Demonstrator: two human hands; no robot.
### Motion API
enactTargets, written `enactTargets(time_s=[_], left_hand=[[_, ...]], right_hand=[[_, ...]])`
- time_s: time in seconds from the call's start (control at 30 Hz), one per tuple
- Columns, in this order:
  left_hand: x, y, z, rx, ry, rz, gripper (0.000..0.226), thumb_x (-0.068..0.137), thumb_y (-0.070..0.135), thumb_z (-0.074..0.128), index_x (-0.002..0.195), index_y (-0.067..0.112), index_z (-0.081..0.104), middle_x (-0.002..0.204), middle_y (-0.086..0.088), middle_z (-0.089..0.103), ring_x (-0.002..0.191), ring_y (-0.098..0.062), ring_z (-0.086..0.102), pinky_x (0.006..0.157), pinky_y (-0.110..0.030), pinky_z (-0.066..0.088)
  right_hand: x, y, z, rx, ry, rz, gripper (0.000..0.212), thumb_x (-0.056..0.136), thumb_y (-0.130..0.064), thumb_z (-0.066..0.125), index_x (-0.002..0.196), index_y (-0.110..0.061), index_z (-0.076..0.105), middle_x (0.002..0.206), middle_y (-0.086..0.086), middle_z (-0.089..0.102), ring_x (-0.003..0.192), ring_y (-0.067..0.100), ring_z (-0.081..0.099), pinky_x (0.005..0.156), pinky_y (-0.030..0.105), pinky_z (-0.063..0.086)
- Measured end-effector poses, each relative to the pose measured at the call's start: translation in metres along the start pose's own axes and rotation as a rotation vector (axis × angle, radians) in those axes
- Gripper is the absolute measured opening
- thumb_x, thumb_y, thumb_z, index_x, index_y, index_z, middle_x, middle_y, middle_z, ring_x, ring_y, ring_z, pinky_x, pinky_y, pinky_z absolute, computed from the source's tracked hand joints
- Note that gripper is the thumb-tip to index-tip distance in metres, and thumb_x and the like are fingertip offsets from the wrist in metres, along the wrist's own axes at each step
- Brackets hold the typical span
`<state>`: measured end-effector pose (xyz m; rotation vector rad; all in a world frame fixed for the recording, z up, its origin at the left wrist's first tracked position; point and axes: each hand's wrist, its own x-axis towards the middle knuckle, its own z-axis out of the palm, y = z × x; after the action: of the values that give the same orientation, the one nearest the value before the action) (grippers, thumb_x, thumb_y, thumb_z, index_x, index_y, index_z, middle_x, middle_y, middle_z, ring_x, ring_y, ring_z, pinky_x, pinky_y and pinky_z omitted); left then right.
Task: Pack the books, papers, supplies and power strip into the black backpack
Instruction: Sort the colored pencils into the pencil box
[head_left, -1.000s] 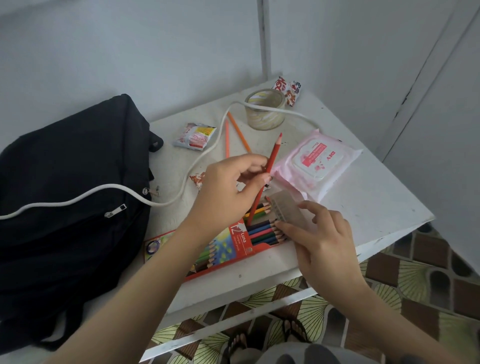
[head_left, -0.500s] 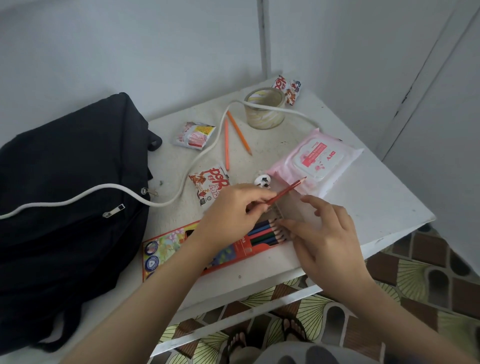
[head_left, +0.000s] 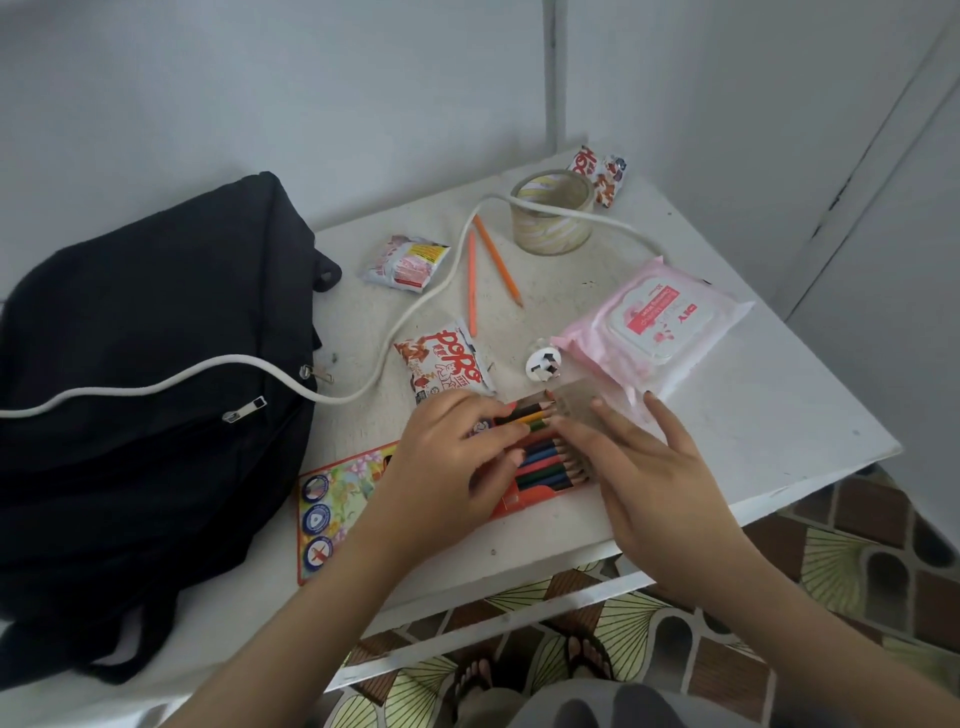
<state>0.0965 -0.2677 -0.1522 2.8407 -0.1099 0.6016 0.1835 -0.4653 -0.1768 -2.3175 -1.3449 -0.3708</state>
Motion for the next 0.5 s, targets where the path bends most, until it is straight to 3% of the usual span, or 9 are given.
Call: enactTargets(time_s=[0.1,0.23,0.4,0.5], left_hand=[[-0.006,-0.002,0.001,-0.011,-0.018,-0.014,0.026,0.089,0.031,0.053,0.100,0.017,0.073,0.111,-0.001,0.066,0.110,-0.018,0.054,0.099,-0.027,0.033],[-0.003,-0.002,0.001,-0.054,-0.006,-0.048,0.025,0.089,0.031,0.054,0.090,0.015,0.073,0.105,0.000,0.067,0.103,-0.015,0.056,0.095,-0.028,0.039],[0.025,-0.019,-0.006,-0.100,0.078,-0.172,0.023,0.089,0.025,0.052,0.093,0.012,0.070,0.095,0.001,0.069,0.092,-0.010,0.057,0.088,-0.028,0.043],[0.052,-0.037,-0.009,-0.068,0.130,-0.317,0.017,0.089,0.018,0.056,0.097,0.012,0.070,0.096,0.000,0.070,0.092,-0.011,0.054,0.080,-0.015,0.032]], right_hand=[[0.005,-0.001,-0.001,-0.001,-0.030,-0.029,0.043,0.081,-0.011,0.046,0.122,-0.013,0.059,0.106,0.008,0.071,0.116,0.022,0.058,0.111,0.044,0.023],[0.030,-0.004,-0.015,0.057,-0.079,-0.020,0.044,0.079,-0.023,0.037,0.115,-0.014,0.061,0.084,-0.006,0.072,0.089,0.017,0.063,0.104,0.044,0.029],[0.089,0.005,-0.022,0.249,-0.071,0.074,0.033,0.081,-0.023,0.044,0.102,-0.018,0.068,0.072,-0.006,0.068,0.074,0.018,0.061,0.086,0.037,0.042],[0.131,0.018,-0.016,0.104,-0.079,0.126,0.030,0.086,-0.025,0.048,0.104,-0.019,0.070,0.085,0.000,0.069,0.087,0.026,0.059,0.083,0.037,0.037]])
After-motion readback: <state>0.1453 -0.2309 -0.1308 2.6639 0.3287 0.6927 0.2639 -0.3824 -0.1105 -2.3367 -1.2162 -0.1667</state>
